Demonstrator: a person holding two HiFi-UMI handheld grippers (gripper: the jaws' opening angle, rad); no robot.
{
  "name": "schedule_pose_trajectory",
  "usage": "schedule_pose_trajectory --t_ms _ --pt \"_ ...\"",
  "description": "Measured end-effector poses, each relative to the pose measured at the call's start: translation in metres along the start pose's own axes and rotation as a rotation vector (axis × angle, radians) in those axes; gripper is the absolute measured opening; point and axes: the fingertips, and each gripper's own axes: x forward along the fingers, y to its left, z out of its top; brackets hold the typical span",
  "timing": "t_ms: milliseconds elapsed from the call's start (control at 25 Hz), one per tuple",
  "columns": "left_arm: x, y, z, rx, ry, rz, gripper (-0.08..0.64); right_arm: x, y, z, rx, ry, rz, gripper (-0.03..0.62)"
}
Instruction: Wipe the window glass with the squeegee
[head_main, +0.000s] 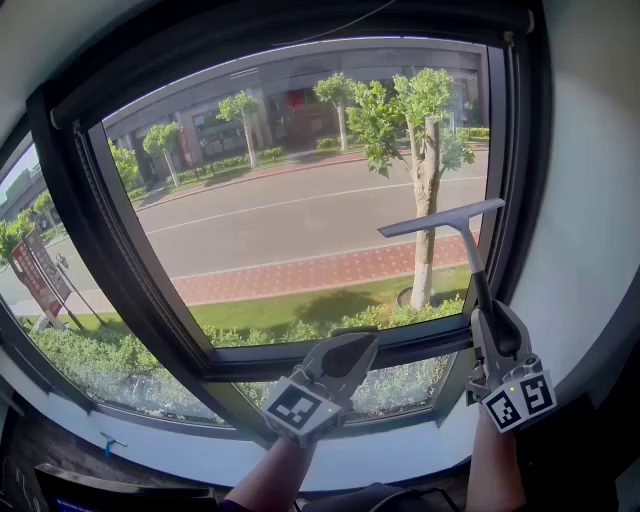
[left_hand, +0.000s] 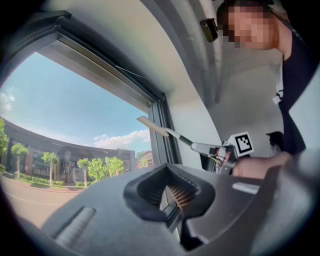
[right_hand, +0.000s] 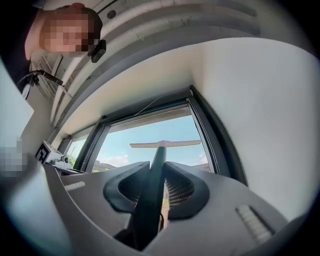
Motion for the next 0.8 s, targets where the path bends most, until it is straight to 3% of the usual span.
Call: schedule_pose_trajectory --t_ms 800 --pt "0.0 -0.018 -0.001 0.006 0.019 -0.045 0.003 0.001 0.005 0.0 -0.025 -0.003 -0.032 0.098"
